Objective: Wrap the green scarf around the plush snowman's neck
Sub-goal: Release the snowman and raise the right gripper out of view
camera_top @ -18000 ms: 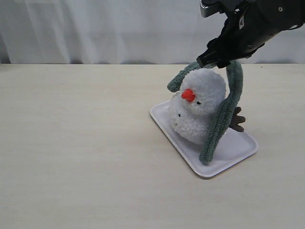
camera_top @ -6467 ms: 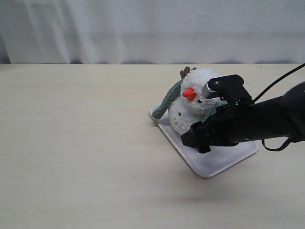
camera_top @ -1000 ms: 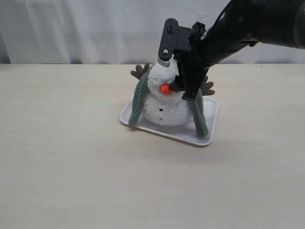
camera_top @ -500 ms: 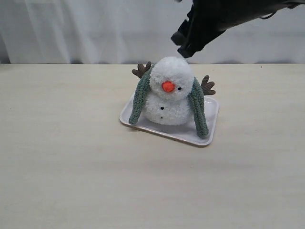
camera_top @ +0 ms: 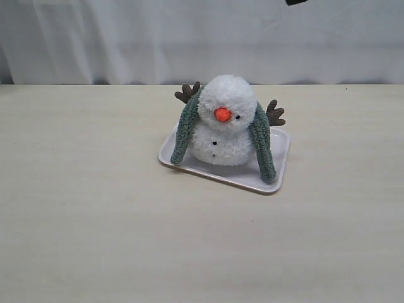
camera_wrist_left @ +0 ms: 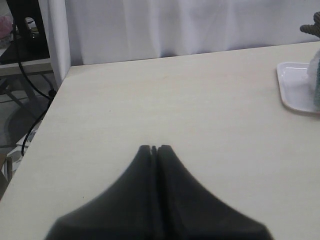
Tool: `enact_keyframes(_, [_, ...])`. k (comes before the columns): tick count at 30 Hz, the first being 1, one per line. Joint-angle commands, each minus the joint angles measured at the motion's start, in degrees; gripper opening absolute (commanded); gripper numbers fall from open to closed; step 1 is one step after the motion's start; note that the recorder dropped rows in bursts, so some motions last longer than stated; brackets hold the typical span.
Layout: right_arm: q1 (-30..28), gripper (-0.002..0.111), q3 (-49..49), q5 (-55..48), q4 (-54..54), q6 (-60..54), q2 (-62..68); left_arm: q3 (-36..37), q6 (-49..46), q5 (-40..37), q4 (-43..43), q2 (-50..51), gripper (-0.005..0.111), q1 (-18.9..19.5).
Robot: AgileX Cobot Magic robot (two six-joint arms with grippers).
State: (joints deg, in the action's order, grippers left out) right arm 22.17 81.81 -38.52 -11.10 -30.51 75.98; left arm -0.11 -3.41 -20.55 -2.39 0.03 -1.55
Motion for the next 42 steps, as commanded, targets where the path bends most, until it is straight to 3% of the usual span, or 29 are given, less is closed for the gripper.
enact_keyframes(1, [-0.08,0.004,-5.28,3.09,0.03,2.7,-7.47,0.11,-0.17,0.72,0.01,-0.03,0.0,-0.45])
enact_keyframes(17, [-0.08,0.004,-32.5,24.32,-2.09,8.87,-40.79,0.11,-0.17,0.61,0.01,-0.03,0.0,-0.45])
enact_keyframes(25, [-0.08,0.004,-39.82,35.52,-2.09,12.93,-50.24,0.11,-0.17,0.61,0.01,-0.03,0.0,-0.45])
enact_keyframes(29, [-0.08,0.004,-39.55,34.93,-2.09,16.01,-44.02,0.11,-0.17,0.61,0.01,-0.03,0.0,-0.45])
enact_keyframes(33, [-0.08,0.004,-35.22,27.28,-2.44,16.01,-32.16,0.11,-0.17,0.61,0.01,-0.03,0.0,-0.45])
enact_keyframes(38, [-0.08,0.004,-22.91,11.02,-6.03,15.76,-11.58,0.11,-0.17,0.61,0.01,-0.03,0.0,-0.45])
enact_keyframes(42, [-0.08,0.004,-12.11,5.85,-8.43,15.76,1.76,0.11,-0.17,0.61,0.01,-0.03,0.0,-0.45])
